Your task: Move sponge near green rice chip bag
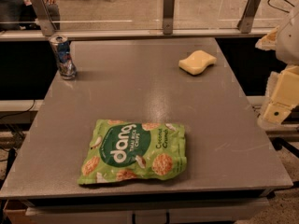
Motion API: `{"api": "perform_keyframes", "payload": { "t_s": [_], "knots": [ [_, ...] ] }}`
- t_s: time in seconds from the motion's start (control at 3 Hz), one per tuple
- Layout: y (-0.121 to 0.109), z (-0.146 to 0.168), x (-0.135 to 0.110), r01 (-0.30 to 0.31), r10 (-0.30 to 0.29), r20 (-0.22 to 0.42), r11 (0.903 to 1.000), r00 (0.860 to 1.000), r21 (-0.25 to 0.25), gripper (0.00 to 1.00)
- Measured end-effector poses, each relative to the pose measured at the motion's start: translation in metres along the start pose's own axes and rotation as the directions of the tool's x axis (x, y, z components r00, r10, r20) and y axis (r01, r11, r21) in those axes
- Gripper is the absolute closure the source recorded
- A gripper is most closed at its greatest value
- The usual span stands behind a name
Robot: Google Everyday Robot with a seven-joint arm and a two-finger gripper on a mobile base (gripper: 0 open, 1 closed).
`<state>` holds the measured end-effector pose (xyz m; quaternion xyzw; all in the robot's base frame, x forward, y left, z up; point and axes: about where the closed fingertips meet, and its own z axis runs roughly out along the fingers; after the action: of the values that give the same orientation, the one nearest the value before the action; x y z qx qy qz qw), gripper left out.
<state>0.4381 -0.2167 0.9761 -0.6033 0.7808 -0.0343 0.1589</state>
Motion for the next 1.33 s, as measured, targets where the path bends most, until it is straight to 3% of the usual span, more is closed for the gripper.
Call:
{"api": "perform_keyframes", "payload": {
  "t_s": [0.33,0.67,1.33],
  "knots": [
    [0.000,-0.001,-0.001,0.001,-0.001,0.002,1.0000,1.000,0.005,0.00],
    [-0.017,0.012,-0.007,-0.007,0.005,0.038,0.9996,0.999,0.029,0.00],
    [-0.111,0.069,-0.018,-0.064,0.048,0.169,0.9935,0.984,0.094,0.00]
  ]
}}
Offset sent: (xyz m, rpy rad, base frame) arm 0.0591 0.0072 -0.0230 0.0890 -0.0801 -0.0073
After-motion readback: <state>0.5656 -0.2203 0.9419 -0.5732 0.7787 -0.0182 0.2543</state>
